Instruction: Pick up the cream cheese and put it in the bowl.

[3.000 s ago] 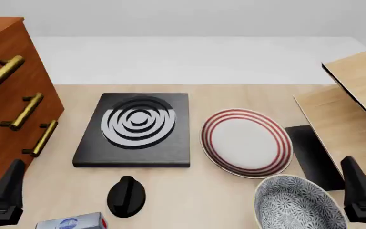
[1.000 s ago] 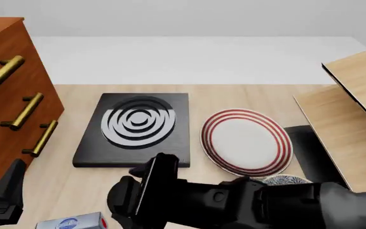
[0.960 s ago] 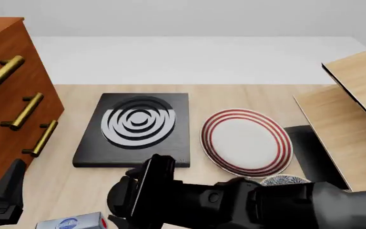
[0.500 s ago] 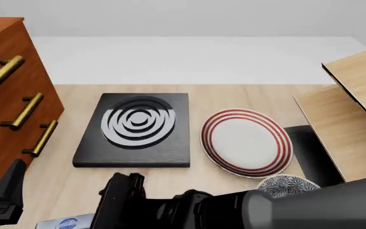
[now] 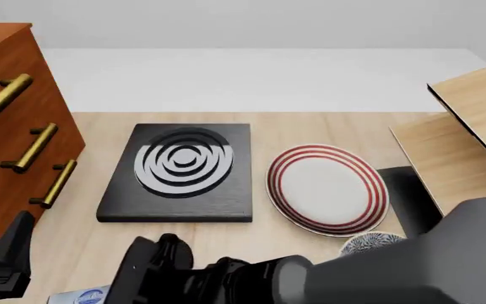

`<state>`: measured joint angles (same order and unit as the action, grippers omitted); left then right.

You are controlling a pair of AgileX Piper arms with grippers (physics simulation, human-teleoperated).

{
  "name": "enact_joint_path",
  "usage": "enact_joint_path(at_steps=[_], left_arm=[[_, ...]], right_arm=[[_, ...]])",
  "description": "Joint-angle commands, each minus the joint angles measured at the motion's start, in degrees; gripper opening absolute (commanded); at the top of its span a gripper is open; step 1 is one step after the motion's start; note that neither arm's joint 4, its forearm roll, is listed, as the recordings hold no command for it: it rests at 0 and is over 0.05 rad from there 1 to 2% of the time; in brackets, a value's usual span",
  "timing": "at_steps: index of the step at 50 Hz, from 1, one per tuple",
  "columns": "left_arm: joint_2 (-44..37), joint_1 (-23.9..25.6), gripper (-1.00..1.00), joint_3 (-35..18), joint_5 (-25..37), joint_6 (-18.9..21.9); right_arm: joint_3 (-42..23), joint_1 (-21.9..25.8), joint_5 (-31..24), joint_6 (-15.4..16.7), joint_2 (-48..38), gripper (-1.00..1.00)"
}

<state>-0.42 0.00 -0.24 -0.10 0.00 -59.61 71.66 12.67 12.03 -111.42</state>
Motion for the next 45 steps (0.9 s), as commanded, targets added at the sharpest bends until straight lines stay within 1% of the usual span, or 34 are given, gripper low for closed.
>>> enact_joint_path(at_steps=[1,2,4,5,11,13,24,25,41,42,45], left_arm=[[0.00,0.00,1.00,0.00,0.00,0.00],[0.00,0.00,1.00,0.00,0.00,0.00],[0.00,0.00,1.00,0.00,0.00,0.00],[0.00,0.00,1.00,0.00,0.00,0.00],[0.00,0.00,1.00,0.00,0.00,0.00],[0.00,0.00,1.00,0.00,0.00,0.00],[0.00,0.00,1.00,0.00,0.00,0.00],[0.00,0.00,1.00,0.00,0.00,0.00],[0.00,0.00,1.00,0.00,0.00,0.00],[0.00,0.00,1.00,0.00,0.00,0.00],[0.00,0.00,1.00,0.00,0.00,0.00]], right_arm=[[-2.16,-0.28,0.57,-0.83,-3.51,1.00],[-2.32,-0.10,0.73,-1.39,-3.88,1.00],[-2.59,-0.45,0.95,-1.26,-4.56,1.00],[-2.65,-0.14,1.20,-2.26,-4.75,1.00],[-3.03,-0.54,1.89,-2.70,-6.19,1.00],[-2.92,-0.03,2.22,-3.76,-6.24,1.00],[-3.22,-0.49,2.75,-3.89,-7.85,1.00],[-3.19,-0.17,2.79,-4.28,-7.91,1.00],[-3.80,0.10,1.96,-3.74,-8.54,1.00],[-3.76,0.08,1.92,-3.85,-8.42,-1.00],[-3.64,0.06,1.69,-3.73,-8.05,-1.00]])
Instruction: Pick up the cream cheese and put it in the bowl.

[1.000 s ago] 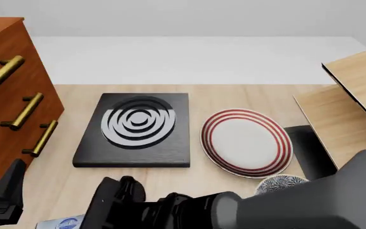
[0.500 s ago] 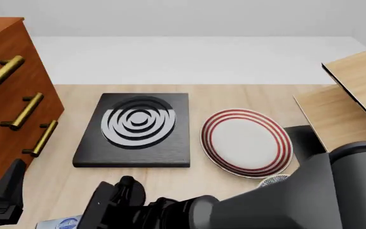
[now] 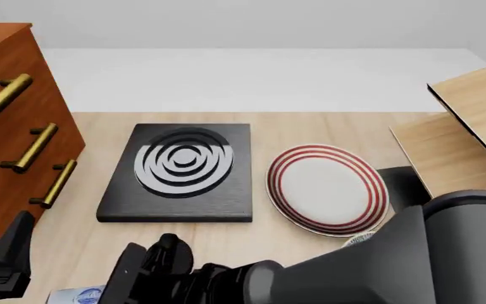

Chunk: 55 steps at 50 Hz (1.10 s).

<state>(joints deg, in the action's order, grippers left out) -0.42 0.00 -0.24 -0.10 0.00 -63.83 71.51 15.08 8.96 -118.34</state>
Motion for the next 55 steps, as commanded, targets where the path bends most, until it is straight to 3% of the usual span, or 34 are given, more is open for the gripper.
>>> enact_joint_path(at_steps=[1,24,41,55], left_arm=[[0.00,0.00,1.00,0.00,0.00,0.00],[0.00,0.00,1.00,0.00,0.00,0.00],[0.00,0.00,1.00,0.00,0.00,0.00],[0.00,0.00,1.00,0.00,0.00,0.00]], right_arm=[[0.61,0.28,-0.81,-0.71,-0.91,-1.00],[3.25,1.27,-1.97,-0.15,3.98,-1.00],[12.18,1.67,-2.92,2.50,16.03,-1.00],[20.35,1.03,-3.42,2.76,25.71,-1.00]])
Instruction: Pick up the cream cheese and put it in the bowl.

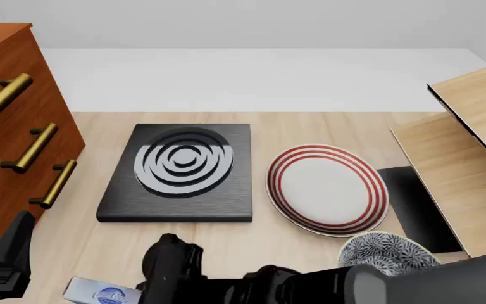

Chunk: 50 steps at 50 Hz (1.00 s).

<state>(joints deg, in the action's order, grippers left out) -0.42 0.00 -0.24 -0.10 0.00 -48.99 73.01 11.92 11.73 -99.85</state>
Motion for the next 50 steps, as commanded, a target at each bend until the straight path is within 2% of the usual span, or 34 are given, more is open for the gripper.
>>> enact_joint_path(at_steps=[1,13,29,39,50], left_arm=[[0.00,0.00,1.00,0.00,0.00,0.00],[0.00,0.00,1.00,0.00,0.00,0.00],[0.00,0.00,1.00,0.00,0.00,0.00],[0.00,0.00,1.00,0.00,0.00,0.00],[0.00,0.00,1.00,0.00,0.00,0.00]], right_arm=[[6.50,-0.72,-0.26,-0.19,8.43,-1.00],[13.94,-2.42,-0.53,-0.61,16.97,-1.00],[19.15,-7.12,-7.68,0.85,31.29,-1.00],[21.29,-11.06,-14.80,1.56,40.98,-1.00],[21.04,-17.29,-27.35,2.83,52.22,-1.00]])
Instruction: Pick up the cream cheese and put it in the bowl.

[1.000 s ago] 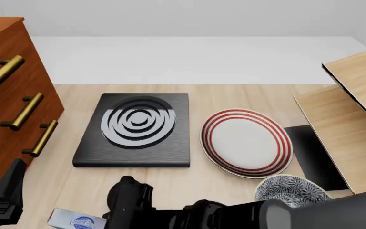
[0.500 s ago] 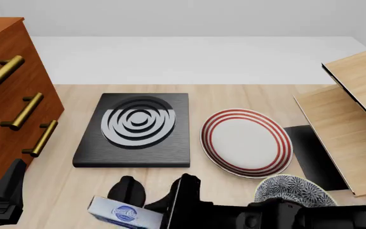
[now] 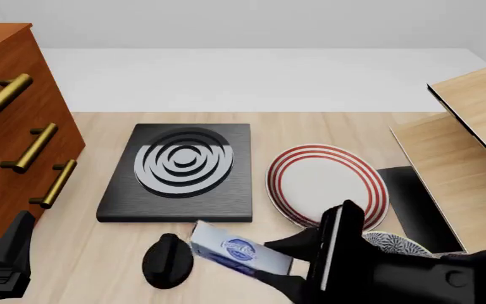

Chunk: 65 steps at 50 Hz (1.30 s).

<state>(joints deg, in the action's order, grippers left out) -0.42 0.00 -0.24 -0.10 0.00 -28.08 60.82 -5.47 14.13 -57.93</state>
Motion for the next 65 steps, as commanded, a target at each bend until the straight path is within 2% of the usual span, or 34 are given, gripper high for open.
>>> enact_joint_path(at_steps=[1,5,7,8,12,15,17,19,20,23,34,49,65], left_arm=[[0.00,0.00,1.00,0.00,0.00,0.00],[0.00,0.00,1.00,0.00,0.00,0.00],[0.00,0.00,1.00,0.00,0.00,0.00],[0.00,0.00,1.00,0.00,0.00,0.00],[0.00,0.00,1.00,0.00,0.00,0.00],[0.00,0.00,1.00,0.00,0.00,0.00],[0.00,0.00,1.00,0.00,0.00,0.00],[0.00,0.00,1.00,0.00,0.00,0.00],[0.00,0.00,1.00,0.00,0.00,0.00],[0.00,0.00,1.00,0.00,0.00,0.00],[0.00,0.00,1.00,0.00,0.00,0.00],[0.00,0.00,1.00,0.00,0.00,0.00],[0.00,0.00,1.00,0.00,0.00,0.00]], right_arm=[[0.12,-5.10,-9.98,0.43,10.31,-1.00],[-0.64,-8.15,-15.78,0.25,14.41,-1.00],[-0.62,-10.25,-18.79,1.23,16.47,-1.00],[-1.23,-10.53,-20.32,0.17,17.30,-1.00],[-2.21,-13.42,-26.16,0.17,20.65,-1.00],[-2.98,-15.58,-30.34,0.57,23.27,-1.00],[-3.05,-17.79,-33.39,2.30,25.30,-1.00],[-3.56,-17.45,-33.90,1.70,25.44,-1.00],[-4.17,-19.29,-36.62,2.54,27.06,-1.00],[-4.77,-19.60,-38.10,2.19,27.67,-1.00],[-6.79,-25.46,-47.64,2.58,31.96,-1.00],[-8.08,-30.01,-53.92,2.32,33.74,-1.00],[-9.45,-34.50,-62.90,3.88,37.07,-1.00]])
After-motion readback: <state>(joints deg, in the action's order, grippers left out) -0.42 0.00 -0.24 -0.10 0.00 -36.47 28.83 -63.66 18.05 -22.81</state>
